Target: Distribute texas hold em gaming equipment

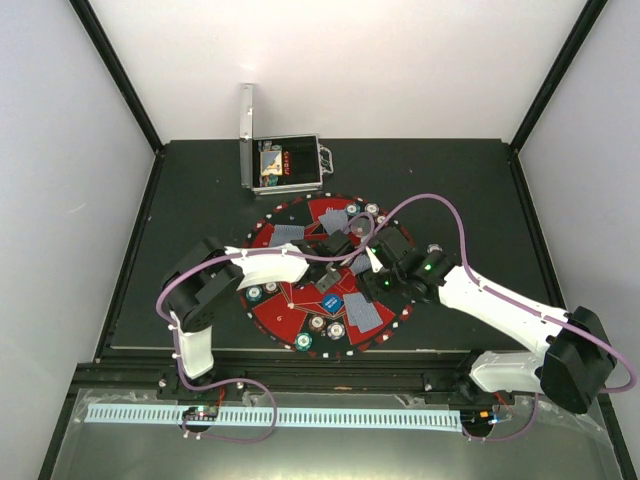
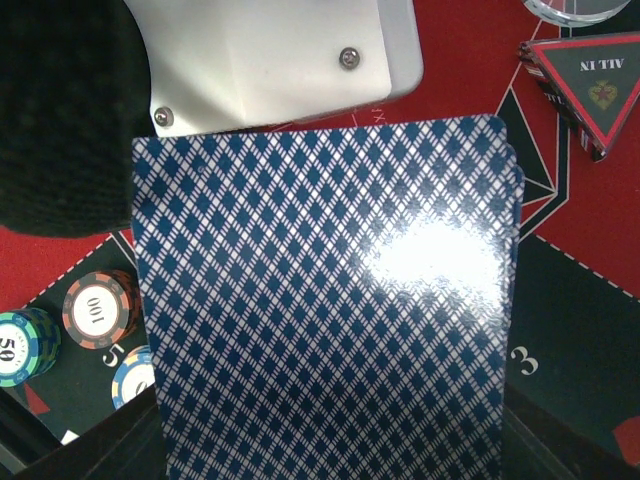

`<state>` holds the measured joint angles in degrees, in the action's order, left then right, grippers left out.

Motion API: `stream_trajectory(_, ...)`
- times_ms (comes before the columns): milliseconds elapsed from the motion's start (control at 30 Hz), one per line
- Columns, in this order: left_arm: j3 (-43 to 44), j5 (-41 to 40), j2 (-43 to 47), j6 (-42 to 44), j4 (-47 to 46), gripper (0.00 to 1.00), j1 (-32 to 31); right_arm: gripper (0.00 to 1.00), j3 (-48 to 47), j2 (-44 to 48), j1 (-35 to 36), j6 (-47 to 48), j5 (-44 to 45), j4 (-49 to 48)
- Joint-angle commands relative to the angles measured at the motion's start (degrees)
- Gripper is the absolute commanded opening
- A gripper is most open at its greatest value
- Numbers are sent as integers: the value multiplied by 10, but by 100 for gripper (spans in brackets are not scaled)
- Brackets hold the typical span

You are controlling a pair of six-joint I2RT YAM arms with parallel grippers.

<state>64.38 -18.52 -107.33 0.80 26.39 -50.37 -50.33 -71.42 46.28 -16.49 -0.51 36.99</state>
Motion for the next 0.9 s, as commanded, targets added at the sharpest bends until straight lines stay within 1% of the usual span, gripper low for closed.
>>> stream_trajectory(0,16,-10,-14,-2,0,18,-4,62,-2,9,4,11,-2,-18)
stream_trajectory(133,16,-7,-5,-8,-3,25,-4,62,-1,12,4,10,3,-14)
stream_trajectory(400,-22,20,57,-14,-46,46,-3,62,1,21,4,8,15,-2)
stream_trajectory(533,-62,24,110,-29,-67,54,-1,62,-1,24,4,10,21,6)
stream_trajectory(667,-130,17,177,-63,-87,64,15,62,-4,20,5,14,31,14)
stream_trajectory(733,-161,21,211,-85,-95,67,30,62,-3,15,4,17,31,15)
stream_trajectory(867,-198,58,274,-132,-85,68,77,62,-3,-1,8,35,28,15)
